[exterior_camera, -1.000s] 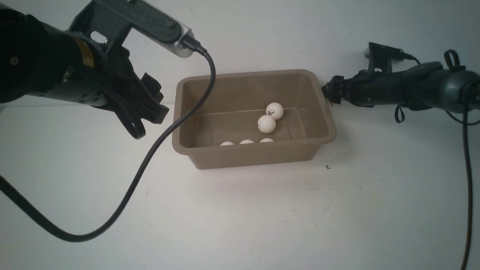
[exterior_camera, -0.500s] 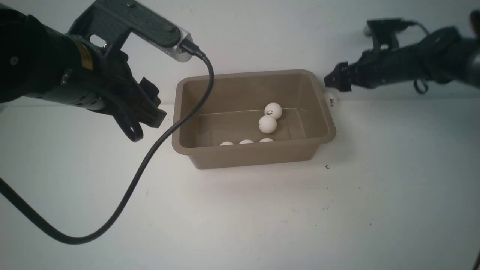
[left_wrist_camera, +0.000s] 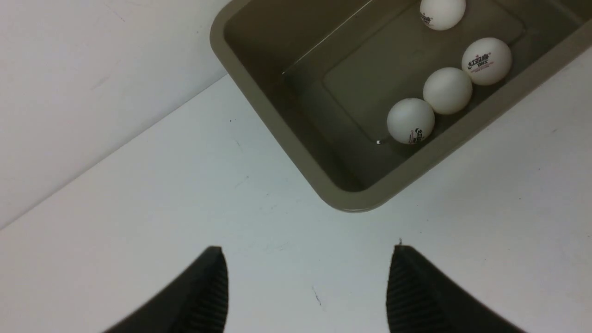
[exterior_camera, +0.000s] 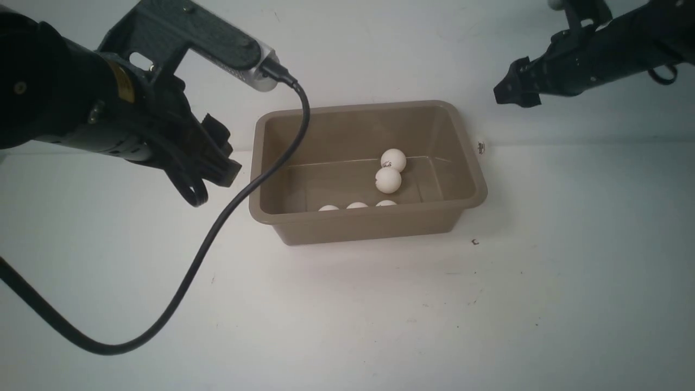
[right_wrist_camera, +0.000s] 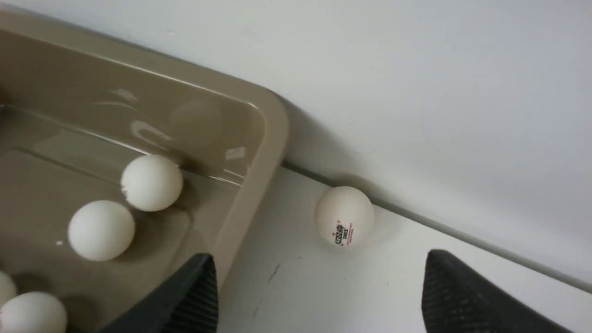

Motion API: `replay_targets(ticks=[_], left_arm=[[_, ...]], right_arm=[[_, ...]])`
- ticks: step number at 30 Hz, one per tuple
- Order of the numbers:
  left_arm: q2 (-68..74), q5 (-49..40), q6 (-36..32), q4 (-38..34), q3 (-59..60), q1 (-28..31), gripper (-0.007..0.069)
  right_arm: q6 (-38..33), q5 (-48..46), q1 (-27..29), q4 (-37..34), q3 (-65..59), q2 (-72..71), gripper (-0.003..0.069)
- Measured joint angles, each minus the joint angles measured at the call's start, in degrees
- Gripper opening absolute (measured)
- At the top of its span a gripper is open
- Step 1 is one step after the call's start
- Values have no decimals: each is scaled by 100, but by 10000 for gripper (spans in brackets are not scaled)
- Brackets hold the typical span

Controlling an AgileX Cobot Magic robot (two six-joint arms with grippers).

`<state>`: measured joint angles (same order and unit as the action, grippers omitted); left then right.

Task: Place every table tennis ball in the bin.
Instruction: Use the right arm to clamp the table tennis ball closest to it

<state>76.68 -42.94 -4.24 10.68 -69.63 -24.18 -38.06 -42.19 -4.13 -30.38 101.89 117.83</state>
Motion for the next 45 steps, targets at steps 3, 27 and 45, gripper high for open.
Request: replay_targets(ticks=[3, 27, 45], left_arm=[[0, 0, 0, -79, 0, 0, 415], [0, -2, 50, -107, 0, 0, 415], [0, -74, 54, -107, 0, 0, 415]], right_arm=[[106, -200, 0, 0, 632, 509, 531], [1159, -1608, -202, 765, 3085, 2438, 496], [1428, -1132, -256, 767, 3079, 2831, 547]])
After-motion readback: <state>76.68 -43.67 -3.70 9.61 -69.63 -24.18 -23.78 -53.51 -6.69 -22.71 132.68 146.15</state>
